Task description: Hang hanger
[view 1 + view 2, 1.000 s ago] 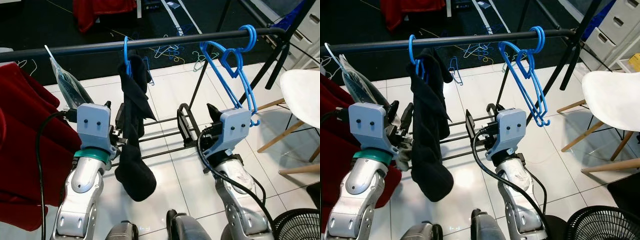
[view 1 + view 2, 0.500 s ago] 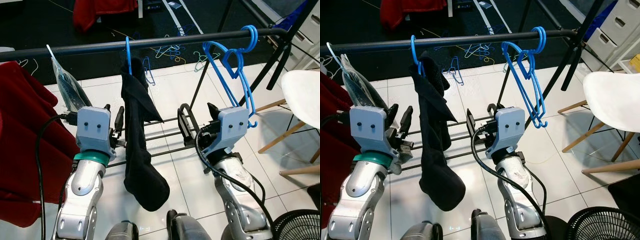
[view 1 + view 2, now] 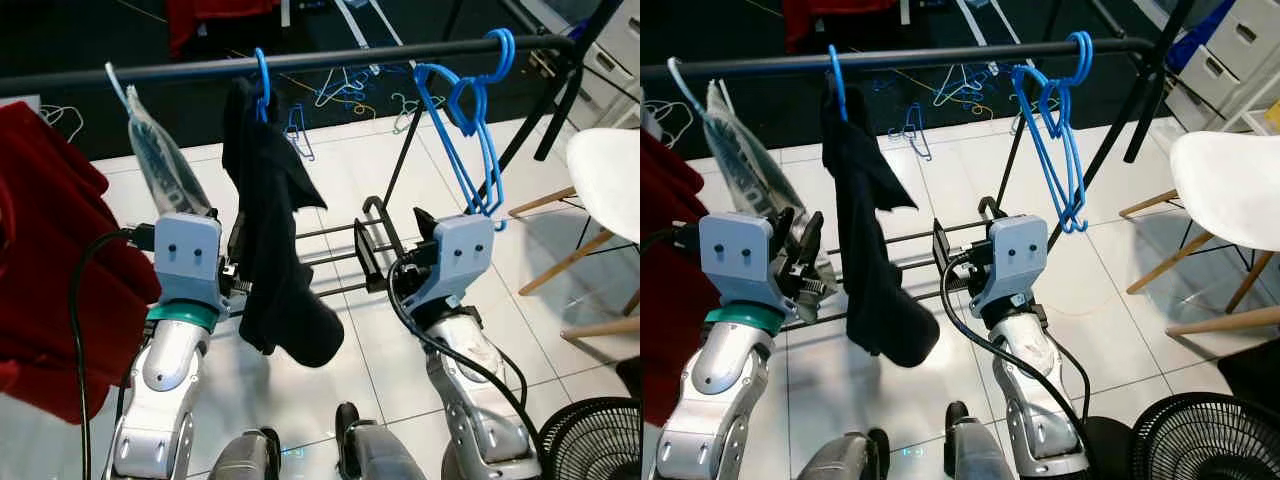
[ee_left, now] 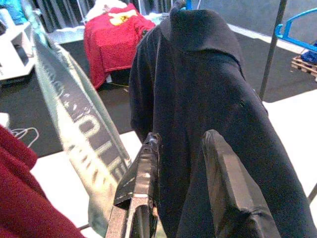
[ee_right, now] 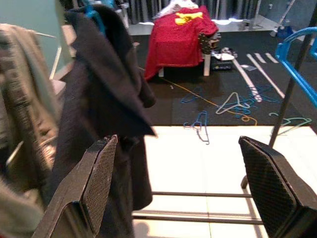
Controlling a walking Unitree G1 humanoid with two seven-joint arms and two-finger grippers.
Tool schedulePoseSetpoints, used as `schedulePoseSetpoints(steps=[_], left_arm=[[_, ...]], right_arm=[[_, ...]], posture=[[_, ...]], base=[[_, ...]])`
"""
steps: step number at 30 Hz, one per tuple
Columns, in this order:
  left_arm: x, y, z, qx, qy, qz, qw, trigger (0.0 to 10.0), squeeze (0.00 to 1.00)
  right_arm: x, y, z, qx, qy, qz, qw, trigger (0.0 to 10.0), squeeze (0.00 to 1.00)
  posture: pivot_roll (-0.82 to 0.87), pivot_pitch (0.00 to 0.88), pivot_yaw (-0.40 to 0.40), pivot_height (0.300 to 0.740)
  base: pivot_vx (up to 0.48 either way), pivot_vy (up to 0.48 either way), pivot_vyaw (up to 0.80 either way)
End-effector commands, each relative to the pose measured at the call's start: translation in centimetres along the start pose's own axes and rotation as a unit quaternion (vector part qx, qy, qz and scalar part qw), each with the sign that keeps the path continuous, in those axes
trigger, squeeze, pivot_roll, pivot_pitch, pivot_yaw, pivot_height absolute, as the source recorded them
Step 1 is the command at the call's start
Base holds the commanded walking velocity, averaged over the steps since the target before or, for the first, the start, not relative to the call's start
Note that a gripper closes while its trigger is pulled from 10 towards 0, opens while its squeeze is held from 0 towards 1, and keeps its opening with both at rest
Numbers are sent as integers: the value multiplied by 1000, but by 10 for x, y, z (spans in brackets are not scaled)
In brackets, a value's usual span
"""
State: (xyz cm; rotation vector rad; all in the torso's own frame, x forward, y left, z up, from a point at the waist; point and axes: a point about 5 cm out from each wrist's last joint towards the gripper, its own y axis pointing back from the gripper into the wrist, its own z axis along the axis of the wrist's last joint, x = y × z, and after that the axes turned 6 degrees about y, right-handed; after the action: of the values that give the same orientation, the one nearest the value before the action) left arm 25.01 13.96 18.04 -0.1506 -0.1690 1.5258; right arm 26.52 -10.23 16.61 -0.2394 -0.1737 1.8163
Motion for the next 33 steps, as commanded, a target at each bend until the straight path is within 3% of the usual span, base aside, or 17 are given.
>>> schedulePoseSetpoints(steps=[1,28,33], left_arm=[[0,3,-6,14,-1,1,1000,10000,0],[-3,3,-8,14,-2,3,1000,10000,0],[-2,2,-11,17,-6,3,1000,10000,0]], right_arm=[[0,1,-5,7,-1,-3,1000,10000,0],[2,-1,-6,9,7,10,1000,10000,0],[2,-1,-9,10,6,13,1000,10000,0]], posture=[[-38,122,25,740],[-35,113,24,740],[-29,92,24,740]], base=[[-454,0,0],[-457,0,0],[-191,0,656]])
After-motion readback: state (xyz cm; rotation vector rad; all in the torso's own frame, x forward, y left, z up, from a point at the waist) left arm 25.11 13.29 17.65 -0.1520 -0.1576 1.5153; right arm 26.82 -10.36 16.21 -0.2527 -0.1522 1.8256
